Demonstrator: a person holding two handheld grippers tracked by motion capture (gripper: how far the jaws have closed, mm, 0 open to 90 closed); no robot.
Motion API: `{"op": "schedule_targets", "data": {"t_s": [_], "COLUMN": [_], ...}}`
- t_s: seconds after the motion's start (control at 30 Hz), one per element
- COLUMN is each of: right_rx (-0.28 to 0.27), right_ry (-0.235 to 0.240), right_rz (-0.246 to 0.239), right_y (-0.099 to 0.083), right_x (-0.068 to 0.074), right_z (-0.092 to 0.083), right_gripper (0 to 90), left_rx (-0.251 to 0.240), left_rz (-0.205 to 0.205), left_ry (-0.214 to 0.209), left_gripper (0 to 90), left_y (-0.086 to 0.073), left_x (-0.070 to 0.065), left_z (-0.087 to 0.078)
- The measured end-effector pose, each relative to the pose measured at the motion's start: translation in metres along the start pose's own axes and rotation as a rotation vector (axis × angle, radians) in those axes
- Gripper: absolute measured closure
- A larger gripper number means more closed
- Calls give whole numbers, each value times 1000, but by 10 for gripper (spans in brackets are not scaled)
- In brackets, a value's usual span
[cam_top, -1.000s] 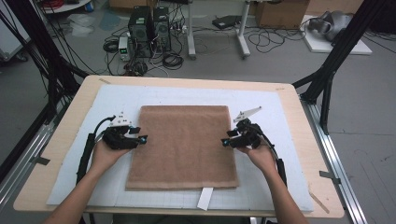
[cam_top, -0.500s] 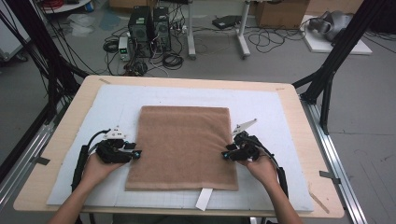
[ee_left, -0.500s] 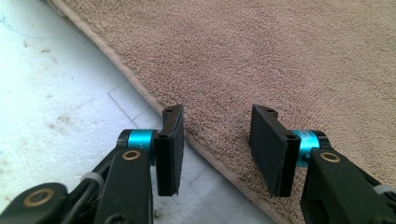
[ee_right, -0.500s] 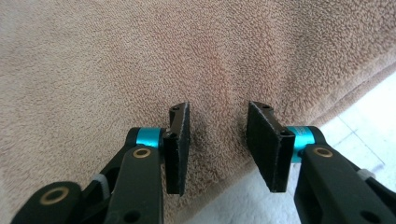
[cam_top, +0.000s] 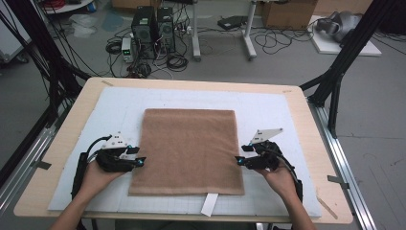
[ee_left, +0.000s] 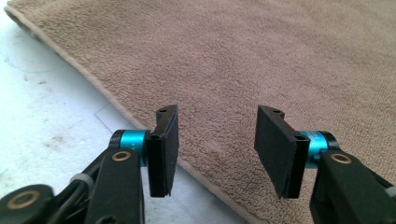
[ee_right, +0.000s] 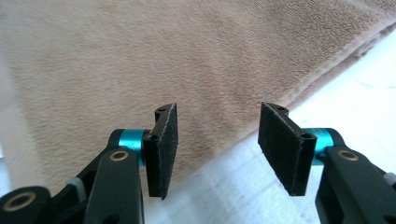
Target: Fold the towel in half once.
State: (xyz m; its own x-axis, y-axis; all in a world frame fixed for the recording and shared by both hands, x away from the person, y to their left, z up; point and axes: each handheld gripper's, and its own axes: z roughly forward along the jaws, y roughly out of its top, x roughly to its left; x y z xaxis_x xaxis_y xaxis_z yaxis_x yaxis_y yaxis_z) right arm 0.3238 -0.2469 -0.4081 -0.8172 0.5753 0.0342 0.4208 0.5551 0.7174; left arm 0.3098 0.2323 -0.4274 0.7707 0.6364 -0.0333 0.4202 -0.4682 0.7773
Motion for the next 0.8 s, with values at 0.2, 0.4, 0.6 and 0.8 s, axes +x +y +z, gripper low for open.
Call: {"op": "schedule_targets", "data": {"t_s": [0.2,0.4,0.6,0.8], "right_rx": [-27,-66,-125,-151], "right_ry": [-5,-14,-37,-39], "right_rz": [-19,0,13,51], "right_y": [0,3,5,5], "right_x": [7,-1,-8,-17], "right_z": [3,6,6,5], "right_gripper": [410,338,307,300], "left_rx": [-25,-42,-54,-90], "left_rz": [-32,-50,-58,-95], "left_ry": [18,28,23,21], "left_gripper": [463,428,425,419], "left_y": [0,1,4,5], "left_x": [2,4,7,14], "left_z": [2,0,0,2]}}
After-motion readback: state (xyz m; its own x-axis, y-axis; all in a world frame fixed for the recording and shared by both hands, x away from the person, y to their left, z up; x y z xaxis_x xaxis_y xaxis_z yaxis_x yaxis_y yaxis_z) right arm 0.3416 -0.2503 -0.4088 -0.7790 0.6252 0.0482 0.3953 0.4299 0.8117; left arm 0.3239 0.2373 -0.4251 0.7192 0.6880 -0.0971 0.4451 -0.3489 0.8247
